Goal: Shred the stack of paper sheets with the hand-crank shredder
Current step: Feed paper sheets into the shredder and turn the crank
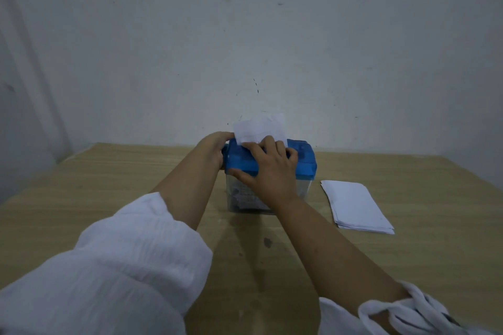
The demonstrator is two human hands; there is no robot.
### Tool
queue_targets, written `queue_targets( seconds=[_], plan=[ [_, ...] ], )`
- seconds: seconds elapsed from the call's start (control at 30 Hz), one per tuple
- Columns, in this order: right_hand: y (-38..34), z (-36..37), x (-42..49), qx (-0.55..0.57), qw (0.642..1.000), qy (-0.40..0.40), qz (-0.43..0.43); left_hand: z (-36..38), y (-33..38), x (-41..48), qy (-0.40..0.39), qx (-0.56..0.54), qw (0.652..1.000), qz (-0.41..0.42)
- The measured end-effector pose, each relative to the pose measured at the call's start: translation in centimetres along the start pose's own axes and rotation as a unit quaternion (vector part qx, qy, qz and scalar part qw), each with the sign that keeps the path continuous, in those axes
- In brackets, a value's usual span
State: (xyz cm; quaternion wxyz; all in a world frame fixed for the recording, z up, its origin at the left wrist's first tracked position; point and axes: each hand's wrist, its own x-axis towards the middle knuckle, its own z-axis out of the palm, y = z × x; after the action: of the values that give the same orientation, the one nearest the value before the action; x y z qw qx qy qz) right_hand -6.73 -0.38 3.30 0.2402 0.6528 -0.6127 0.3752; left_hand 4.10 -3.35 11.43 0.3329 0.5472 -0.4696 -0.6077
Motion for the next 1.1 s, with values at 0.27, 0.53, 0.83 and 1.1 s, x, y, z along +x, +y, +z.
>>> queue_targets(
  seconds=[0.27, 0.53, 0.83, 1.1],
  plan=[
    [0.0, -0.3, 0.1, 0.005, 1.0, -0.004, 0.001, -0.4, -0.6, 3.1, 0.029, -0.12, 0.992, 0.008],
    [-0.2, -0.6, 0.1, 0.018, 1.0, -0.016, 0.004, -0.1, -0.9, 3.9, 0.044, -0.203, 0.978, 0.029],
    [-0.3, -0.7, 0.1, 0.027, 0.999, -0.027, 0.012, 0.1, -1.1, 4.3, 0.032, -0.289, 0.951, 0.101],
    [-0.3, -0.7, 0.1, 0.021, 0.999, -0.036, 0.01, 0.2, -1.7, 5.8, 0.041, -0.31, 0.934, 0.172]
  ],
)
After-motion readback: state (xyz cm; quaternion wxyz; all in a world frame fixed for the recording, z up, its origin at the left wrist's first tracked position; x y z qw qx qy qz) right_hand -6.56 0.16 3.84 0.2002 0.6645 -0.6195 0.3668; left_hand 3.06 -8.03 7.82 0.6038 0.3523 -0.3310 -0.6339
